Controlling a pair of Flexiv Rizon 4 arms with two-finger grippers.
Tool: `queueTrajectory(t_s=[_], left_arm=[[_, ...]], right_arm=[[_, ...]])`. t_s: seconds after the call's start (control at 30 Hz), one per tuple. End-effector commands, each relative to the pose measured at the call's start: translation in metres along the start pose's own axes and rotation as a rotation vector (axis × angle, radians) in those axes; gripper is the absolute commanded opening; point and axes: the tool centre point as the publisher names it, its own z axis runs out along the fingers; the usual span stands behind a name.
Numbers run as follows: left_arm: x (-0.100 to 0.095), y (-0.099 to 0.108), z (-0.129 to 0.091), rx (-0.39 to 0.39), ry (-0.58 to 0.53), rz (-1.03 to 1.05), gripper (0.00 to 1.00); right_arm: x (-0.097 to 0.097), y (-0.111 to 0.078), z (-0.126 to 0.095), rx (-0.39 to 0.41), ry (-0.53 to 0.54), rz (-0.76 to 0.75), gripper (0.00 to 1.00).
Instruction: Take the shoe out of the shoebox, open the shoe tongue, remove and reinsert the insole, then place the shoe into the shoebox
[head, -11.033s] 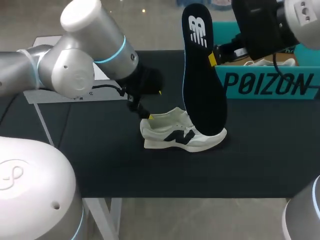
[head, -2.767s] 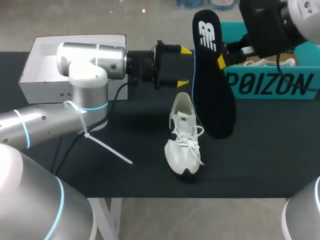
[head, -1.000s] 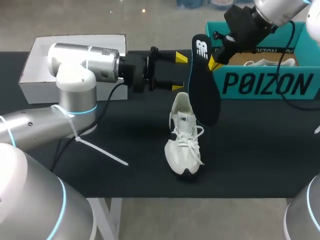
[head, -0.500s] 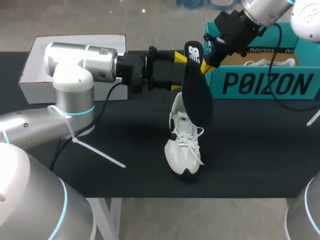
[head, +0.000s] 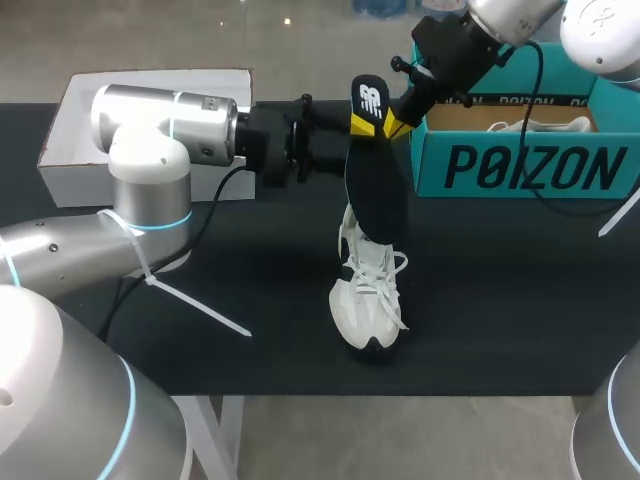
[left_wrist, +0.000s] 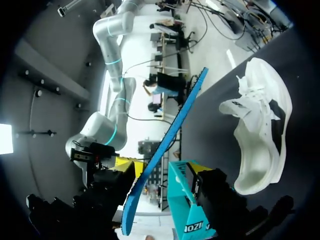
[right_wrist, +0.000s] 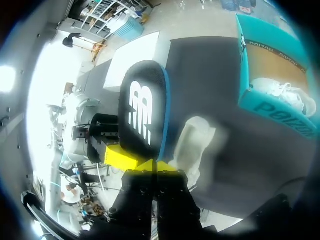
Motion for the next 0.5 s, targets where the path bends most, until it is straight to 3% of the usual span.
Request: queueTrajectory(t_s=[0.03, 0.5], left_arm=[[0.0015, 0.0019, 0.0035, -0.001, 0.004, 0.003, 0.00], [0.0051, 0.0041, 0.0005, -0.009, -0.009, -0.012, 0.00]], right_arm=[[-0.0015, -0.0002, 0.0044, -0.001, 0.008, 0.003, 0.00], [-0.0049, -0.0061, 0.0089, -0.005, 0.006, 0.033, 0.00]])
